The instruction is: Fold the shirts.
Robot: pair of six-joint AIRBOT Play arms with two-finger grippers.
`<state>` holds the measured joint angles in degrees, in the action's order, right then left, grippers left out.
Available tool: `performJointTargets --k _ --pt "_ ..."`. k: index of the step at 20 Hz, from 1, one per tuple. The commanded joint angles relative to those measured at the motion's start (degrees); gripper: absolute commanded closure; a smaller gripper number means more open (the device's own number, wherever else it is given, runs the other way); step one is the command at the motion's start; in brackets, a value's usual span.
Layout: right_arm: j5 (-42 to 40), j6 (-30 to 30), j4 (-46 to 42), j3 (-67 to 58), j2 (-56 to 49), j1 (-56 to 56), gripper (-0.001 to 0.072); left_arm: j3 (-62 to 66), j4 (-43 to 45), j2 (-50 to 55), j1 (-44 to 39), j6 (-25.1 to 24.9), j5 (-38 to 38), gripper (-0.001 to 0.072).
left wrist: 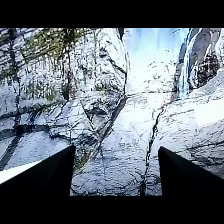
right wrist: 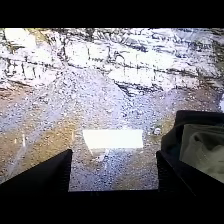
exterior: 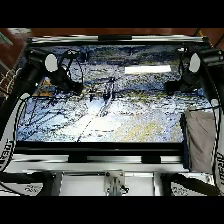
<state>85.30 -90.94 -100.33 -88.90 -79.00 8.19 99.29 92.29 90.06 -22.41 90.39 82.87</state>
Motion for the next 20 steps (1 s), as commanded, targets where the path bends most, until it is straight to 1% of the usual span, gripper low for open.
performJointTargets --k 1,3,4,5,7,13,15,20 --pt "1.55 -1.03 8.04 -0.17 -0.85 -0.28 0.0088 -0.02 0.72 0.50 -0.72 0.79 -1.44 0.0114" --pt "-0.11 -1.88 18.88 -0.17 -1.29 -3.74 0.0089 -0.02 0.76 0.50 -0.70 0.74 -1.49 0.0116" --pt "-0.59 -1.99 22.84 -0.17 -1.38 -5.35 0.0088 -0.02 0.81 0.50 -0.70 0.33 -1.57 0.0117" --pt "-0.22 -1.81 24.68 -0.17 -1.31 -6.45 0.0088 -0.02 0.81 0.50 -0.70 0.07 -1.40 0.0117" --pt "0.11 -1.84 24.90 -0.17 -1.18 -7.93 0.0088 -0.02 0.81 0.50 -0.70 -0.79 -0.74 0.0117" --pt "-0.07 -1.84 24.92 -0.17 -1.18 -8.37 0.0088 -0.02 0.79 0.50 -0.70 -0.96 -2.03 0.0117" --pt "-0.07 -1.84 24.92 -0.17 -1.18 -8.37 0.0088 -0.02 0.87 0.50 -0.70 -2.62 -1.84 0.0117" --pt "-0.07 -1.84 24.92 -0.17 -1.18 -8.37 0.0088 -0.02 1.38 0.52 -0.68 -2.71 -2.91 0.0117"
